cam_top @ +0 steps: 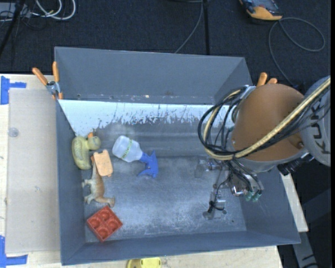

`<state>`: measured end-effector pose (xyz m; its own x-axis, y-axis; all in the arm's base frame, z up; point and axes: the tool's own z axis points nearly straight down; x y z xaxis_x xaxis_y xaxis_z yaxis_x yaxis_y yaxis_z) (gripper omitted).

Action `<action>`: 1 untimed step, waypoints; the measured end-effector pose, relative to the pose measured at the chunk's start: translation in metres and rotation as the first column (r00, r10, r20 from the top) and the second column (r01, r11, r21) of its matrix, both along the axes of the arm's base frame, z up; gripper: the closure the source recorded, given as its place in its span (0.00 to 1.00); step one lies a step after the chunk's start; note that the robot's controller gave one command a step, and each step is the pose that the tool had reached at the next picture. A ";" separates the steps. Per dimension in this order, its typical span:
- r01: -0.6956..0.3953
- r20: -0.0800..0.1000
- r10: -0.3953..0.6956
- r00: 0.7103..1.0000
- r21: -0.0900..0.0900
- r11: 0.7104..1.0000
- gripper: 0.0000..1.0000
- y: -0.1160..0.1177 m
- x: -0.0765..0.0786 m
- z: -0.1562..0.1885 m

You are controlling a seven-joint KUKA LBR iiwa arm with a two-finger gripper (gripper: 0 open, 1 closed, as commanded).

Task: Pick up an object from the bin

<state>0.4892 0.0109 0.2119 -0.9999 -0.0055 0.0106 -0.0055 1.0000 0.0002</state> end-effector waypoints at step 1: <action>0.001 0.008 -0.001 1.000 0.000 1.000 0.00 0.000 0.002 0.004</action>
Offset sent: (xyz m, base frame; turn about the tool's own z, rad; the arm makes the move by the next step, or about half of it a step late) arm 0.0049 0.0518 -0.0832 -0.1952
